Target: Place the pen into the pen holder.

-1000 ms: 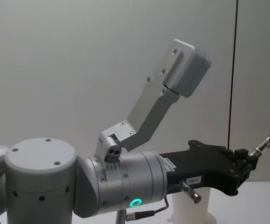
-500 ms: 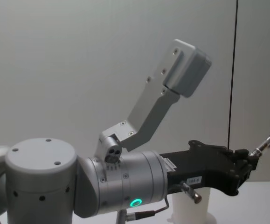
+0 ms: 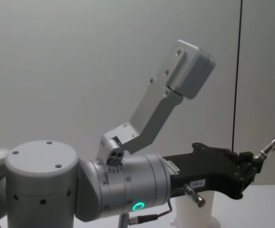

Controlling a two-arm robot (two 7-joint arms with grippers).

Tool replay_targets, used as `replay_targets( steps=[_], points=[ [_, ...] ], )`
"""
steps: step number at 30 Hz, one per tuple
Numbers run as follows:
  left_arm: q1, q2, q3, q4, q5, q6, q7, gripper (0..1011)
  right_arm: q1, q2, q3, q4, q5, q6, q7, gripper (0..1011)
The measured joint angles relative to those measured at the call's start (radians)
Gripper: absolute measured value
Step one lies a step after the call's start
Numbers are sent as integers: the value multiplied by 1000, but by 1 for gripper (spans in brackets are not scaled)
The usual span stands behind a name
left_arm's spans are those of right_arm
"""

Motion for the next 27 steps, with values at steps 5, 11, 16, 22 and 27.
replay_targets(
  steps=[5,11,16,22,27],
  points=[
    [0,0,0,0,0,0,0,137,-15,9,9,-8,60,28,48,1002],
    [0,0,0,0,0,0,0,137,-32,12,13,-25,123,56,78,1001],
    [0,0,0,0,0,0,0,137,-43,8,12,-42,164,74,83,1001],
    [0,0,0,0,0,0,0,137,-55,-5,-2,-67,211,93,67,1001],
    [0,0,0,0,0,0,0,137,-57,-17,-16,-78,236,104,46,1002]
  ],
)
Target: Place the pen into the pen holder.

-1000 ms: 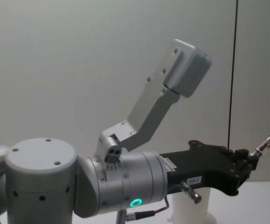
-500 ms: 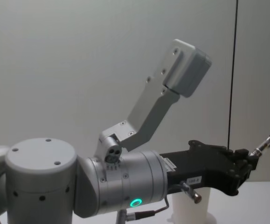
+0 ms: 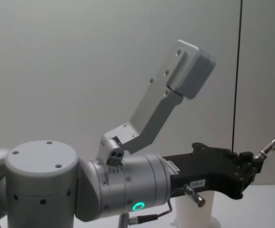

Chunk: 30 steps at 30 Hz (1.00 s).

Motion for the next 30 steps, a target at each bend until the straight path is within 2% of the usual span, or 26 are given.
replay_targets(
  steps=[16,30],
  points=[
    [0,0,0,0,0,0,0,137,23,-49,-60,14,66,19,-80,1001],
    [0,0,0,0,0,0,0,137,52,-78,-104,49,94,5,-95,1002]
  ],
)
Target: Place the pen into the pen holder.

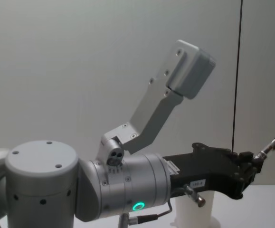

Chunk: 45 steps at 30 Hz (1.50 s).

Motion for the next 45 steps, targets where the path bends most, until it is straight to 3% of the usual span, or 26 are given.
replay_targets(
  steps=[36,42,45],
  points=[
    [0,0,0,0,0,0,0,138,82,-38,-75,78,-7,-114,-6,1002],
    [0,0,0,0,0,0,0,137,88,-38,-82,84,-15,-120,3,907],
    [0,0,0,0,0,0,0,137,91,-37,-86,86,-18,-122,8,803]
  ],
)
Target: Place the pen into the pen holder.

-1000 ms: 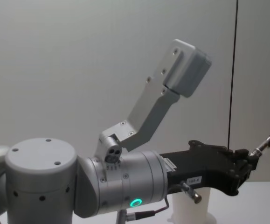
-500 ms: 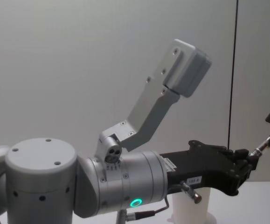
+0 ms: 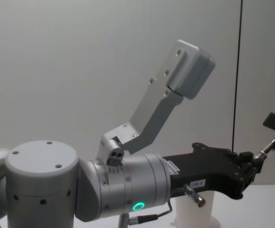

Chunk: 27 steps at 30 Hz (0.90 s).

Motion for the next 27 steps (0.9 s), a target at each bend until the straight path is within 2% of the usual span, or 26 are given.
replay_targets(
  steps=[1,3,6,7,8,10,11,14,15,18,20,25,27],
  points=[
    [0,0,0,0,0,0,0,137,0,0,-1,0,-1,0,1,803],
    [0,0,0,0,0,0,0,137,2,1,-3,1,-2,-2,4,710],
    [0,0,0,0,0,0,0,137,3,2,-5,3,-2,-4,7,633],
    [0,0,0,0,0,0,0,137,3,3,-6,3,-2,-6,8,567],
    [0,0,0,0,0,0,0,137,3,3,-7,3,-2,-6,8,567],
    [0,0,0,0,0,0,0,137,3,4,-8,4,-1,-7,9,505],
    [0,0,0,0,0,0,0,137,4,4,-9,4,1,-8,9,446],
    [0,0,0,0,0,0,0,137,5,5,-10,5,5,-11,10,390],
    [0,0,0,0,0,0,0,137,5,6,-10,6,7,-12,10,329],
    [0,0,0,0,0,0,0,137,6,7,-11,7,10,-14,10,262],
    [0,0,0,0,0,0,0,137,7,9,-12,8,15,-17,10,165],
    [0,0,0,0,0,0,0,142,9,11,-13,10,21,-22,9,132],
    [0,0,0,0,0,0,0,188,10,12,-14,10,23,-24,8,132]
  ],
)
